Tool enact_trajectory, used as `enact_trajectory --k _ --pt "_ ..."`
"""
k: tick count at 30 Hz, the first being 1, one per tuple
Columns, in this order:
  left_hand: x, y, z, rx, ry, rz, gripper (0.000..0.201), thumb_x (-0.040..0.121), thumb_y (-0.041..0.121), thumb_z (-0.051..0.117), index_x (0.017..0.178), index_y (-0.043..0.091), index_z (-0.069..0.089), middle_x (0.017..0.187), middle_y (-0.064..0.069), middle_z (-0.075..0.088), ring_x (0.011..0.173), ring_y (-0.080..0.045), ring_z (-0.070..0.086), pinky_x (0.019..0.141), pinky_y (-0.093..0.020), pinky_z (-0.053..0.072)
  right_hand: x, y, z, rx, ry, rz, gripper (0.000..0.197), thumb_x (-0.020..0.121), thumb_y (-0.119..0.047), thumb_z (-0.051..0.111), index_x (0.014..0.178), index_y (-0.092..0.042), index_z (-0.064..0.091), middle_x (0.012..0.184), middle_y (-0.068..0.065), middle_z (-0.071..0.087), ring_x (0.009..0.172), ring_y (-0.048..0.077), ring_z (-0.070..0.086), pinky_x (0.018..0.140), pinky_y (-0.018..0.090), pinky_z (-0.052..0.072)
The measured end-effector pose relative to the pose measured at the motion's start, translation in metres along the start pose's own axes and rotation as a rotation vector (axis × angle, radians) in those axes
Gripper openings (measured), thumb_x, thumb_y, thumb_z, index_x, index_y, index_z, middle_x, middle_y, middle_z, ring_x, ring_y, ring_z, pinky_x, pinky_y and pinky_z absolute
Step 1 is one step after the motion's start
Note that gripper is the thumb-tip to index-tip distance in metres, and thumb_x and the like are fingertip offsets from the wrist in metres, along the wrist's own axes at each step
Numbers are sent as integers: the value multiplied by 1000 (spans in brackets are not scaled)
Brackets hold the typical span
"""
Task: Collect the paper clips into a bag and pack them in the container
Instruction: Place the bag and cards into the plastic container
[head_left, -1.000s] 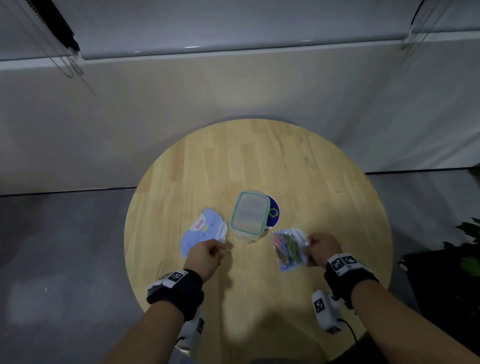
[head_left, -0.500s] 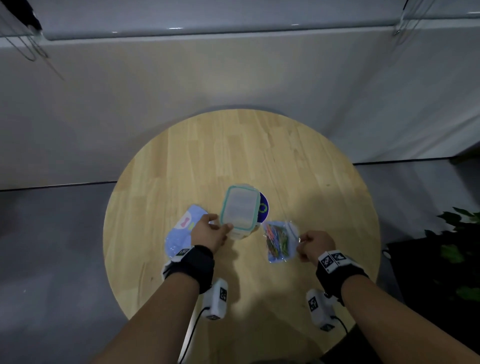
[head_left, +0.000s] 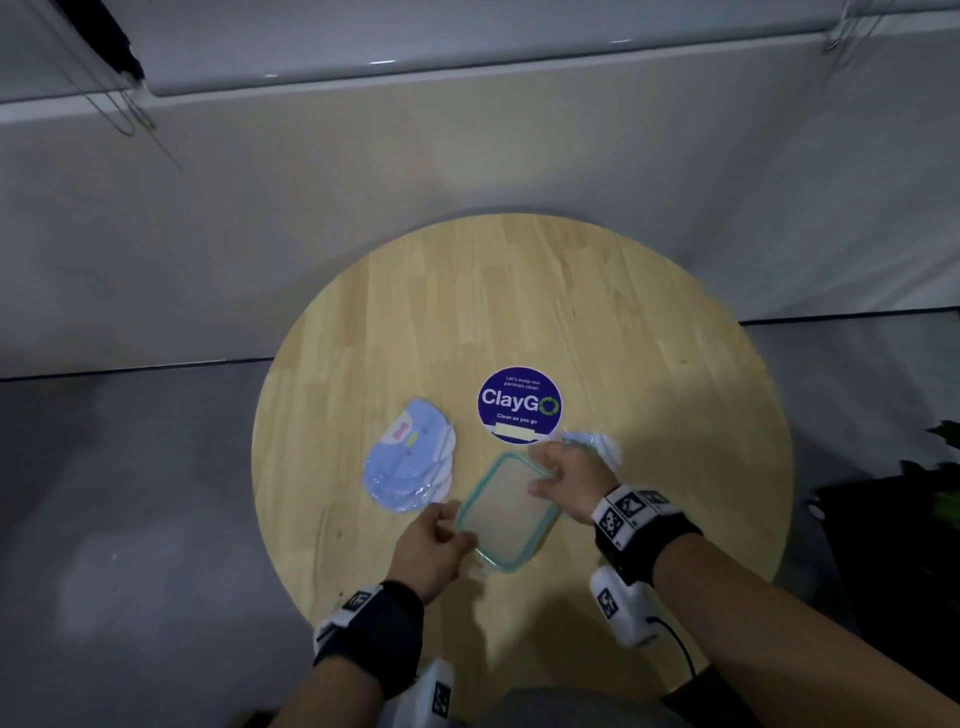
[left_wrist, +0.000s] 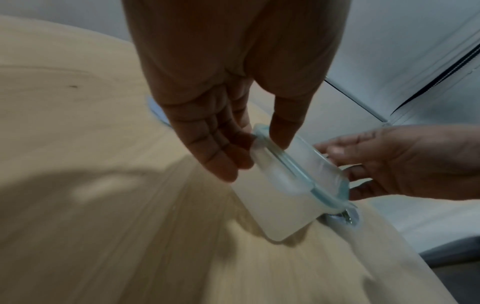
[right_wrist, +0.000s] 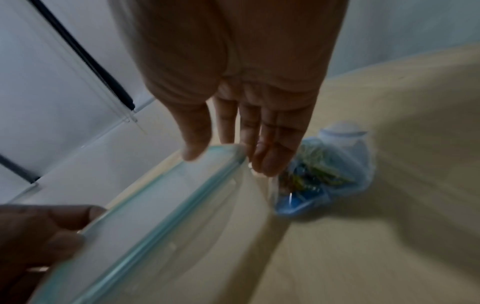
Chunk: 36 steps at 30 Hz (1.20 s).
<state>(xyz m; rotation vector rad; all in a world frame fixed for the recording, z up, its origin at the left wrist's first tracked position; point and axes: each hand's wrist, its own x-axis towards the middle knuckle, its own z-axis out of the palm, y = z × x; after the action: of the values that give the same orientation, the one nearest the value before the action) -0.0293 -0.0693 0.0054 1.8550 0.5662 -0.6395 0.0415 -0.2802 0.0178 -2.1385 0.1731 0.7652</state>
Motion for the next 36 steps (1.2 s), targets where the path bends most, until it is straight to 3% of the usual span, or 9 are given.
enact_trajectory --k 7,11,15,21,25,28,30,33,36 --pt "13 9 -3 326 -141 106 29 85 33 64 110 18 62 104 -2 67 89 -17 60 81 -28 46 6 4 7 -100 -123 101 55 73 -18 75 125 -18 58 121 2 66 108 20 62 97 36 50" --pt "17 24 -7 201 -278 -56 14 85 16 66 93 10 56 83 -6 59 66 -16 54 58 -26 48 5 -8 4 -221 -106 135 57 72 -26 77 123 -19 54 115 -2 62 106 20 60 89 27 46" --pt "6 11 -5 -125 -378 -163 29 72 14 71 93 8 51 59 -4 50 43 -14 42 40 -19 39 -11 -8 13 -93 -45 286 44 75 -40 74 103 -11 57 89 3 64 87 26 66 79 37 57" --pt "3 1 -2 -183 -273 -122 35 76 9 73 103 7 51 81 -10 59 57 -22 56 46 -26 49 -37 10 13 433 -301 424 25 86 -16 67 107 -9 55 84 5 66 81 20 64 71 32 56" --pt "0 5 -5 -150 -267 -70 53 63 21 74 107 6 49 88 -12 61 67 -22 63 53 -32 55 -35 11 16 559 -254 421 23 85 -13 67 104 -10 55 97 9 66 87 26 65 65 42 58" --pt "-3 9 -9 -42 -274 -38 34 75 20 75 99 12 52 86 -5 64 68 -16 64 56 -30 54 -38 7 18 483 -189 375 15 86 -15 66 89 -14 51 93 8 62 80 24 63 53 36 59" --pt "-2 19 -16 194 -204 42 22 83 31 68 75 19 53 69 4 57 60 -10 54 56 -23 44 -39 10 18 414 -180 333 19 85 -22 67 90 -14 51 88 8 63 74 23 65 55 33 57" --pt "19 32 -39 433 98 186 49 89 43 55 53 13 43 52 0 43 56 -19 43 55 -28 33 -37 17 22 421 -134 323 26 83 -23 70 99 -13 53 89 7 64 73 24 65 57 34 56" --pt "58 37 -66 421 372 271 32 88 33 57 82 2 61 80 -17 58 73 -31 56 66 -34 43 -31 22 30 406 -60 305 23 81 -19 72 85 -12 50 71 6 58 58 21 56 54 29 50"
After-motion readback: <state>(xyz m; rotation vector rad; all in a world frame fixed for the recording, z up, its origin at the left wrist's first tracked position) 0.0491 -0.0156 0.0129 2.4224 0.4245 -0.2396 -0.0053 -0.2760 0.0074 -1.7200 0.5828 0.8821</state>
